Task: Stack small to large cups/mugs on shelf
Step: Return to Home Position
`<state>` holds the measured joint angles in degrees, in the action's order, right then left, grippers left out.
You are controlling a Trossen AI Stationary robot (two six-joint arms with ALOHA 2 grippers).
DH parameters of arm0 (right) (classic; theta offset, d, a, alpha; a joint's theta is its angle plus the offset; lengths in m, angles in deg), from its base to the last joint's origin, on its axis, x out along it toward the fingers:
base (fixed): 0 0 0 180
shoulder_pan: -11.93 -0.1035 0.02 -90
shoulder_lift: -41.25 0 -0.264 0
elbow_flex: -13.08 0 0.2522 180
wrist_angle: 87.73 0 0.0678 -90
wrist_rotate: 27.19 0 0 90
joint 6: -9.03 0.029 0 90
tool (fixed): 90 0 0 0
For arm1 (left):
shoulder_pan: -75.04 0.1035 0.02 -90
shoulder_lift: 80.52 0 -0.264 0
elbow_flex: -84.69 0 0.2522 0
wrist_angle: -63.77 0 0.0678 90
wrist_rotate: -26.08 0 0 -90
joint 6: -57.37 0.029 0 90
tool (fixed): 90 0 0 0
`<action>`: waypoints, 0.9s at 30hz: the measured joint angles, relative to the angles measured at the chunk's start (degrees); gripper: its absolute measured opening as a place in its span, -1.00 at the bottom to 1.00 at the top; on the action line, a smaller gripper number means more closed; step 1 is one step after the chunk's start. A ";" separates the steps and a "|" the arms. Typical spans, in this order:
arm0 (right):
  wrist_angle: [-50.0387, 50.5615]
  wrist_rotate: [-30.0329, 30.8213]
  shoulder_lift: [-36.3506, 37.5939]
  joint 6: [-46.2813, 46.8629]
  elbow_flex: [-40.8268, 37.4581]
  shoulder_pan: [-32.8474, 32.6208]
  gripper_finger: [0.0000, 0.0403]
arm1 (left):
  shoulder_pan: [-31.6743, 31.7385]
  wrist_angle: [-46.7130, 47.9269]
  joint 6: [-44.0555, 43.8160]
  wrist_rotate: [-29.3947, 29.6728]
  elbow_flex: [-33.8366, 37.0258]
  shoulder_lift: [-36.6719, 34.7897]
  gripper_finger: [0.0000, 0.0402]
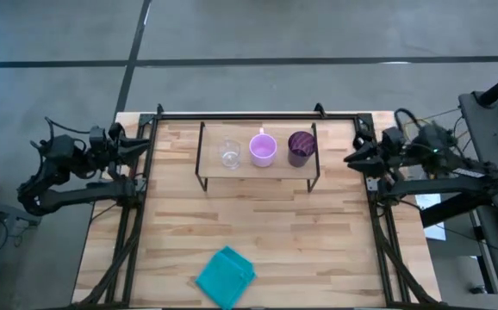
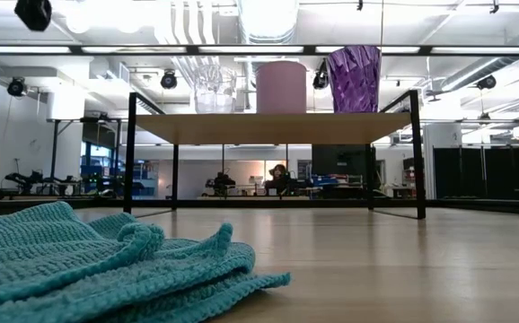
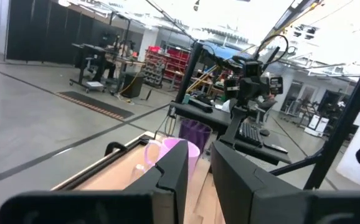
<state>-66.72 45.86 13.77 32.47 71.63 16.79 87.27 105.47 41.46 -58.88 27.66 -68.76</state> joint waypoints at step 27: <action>-20.37 0.02 13.24 1.75 -25.95 -5.51 -0.61 | -0.02 -7.95 -0.43 -0.39 15.42 -10.18 -0.72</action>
<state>-87.08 45.88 27.01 34.22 45.67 11.28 87.25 97.51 41.04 -59.27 43.08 -78.94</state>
